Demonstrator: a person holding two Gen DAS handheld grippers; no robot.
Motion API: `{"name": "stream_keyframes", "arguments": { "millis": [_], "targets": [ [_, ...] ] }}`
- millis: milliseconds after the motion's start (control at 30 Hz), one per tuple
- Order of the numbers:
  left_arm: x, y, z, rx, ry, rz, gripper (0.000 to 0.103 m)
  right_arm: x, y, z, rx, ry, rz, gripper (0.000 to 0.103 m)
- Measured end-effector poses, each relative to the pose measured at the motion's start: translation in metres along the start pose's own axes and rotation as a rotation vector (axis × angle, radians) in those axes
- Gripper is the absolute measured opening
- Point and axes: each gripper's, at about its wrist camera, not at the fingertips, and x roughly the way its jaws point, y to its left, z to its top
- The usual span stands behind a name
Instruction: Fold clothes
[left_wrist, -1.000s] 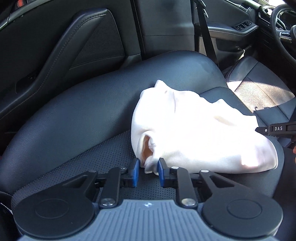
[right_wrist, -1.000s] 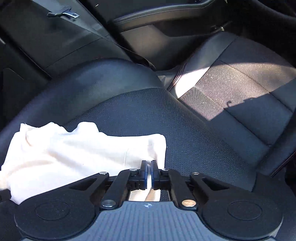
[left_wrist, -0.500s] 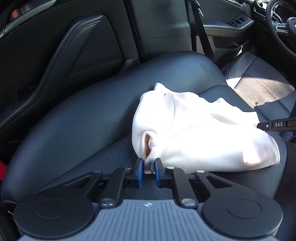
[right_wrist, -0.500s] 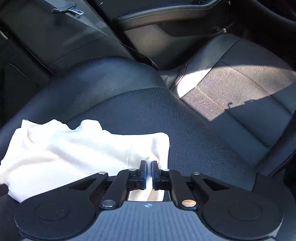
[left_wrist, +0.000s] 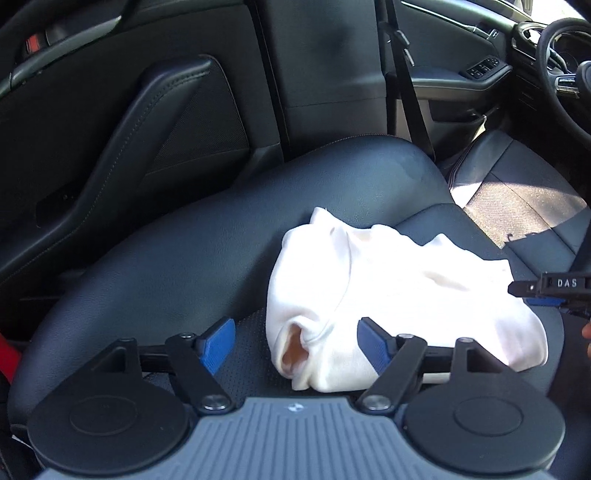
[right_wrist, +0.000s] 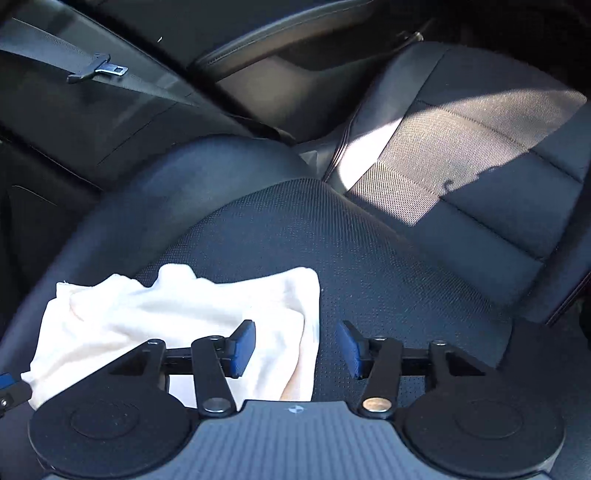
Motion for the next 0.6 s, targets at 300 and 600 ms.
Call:
{"name": "stream_keyframes", "arguments": {
  "millis": [300,600],
  "targets": [
    [0.032,-0.008,-0.005,-0.062,0.034,-0.040,0.049,0.009,0.025,-0.009,-0.082,0.034,0.026,0.048],
    [0.037,-0.011,-0.004,-0.100,0.007,-0.028,0.056,0.008,0.028,-0.013,-0.082,0.020,0.015,0.045]
  ]
}}
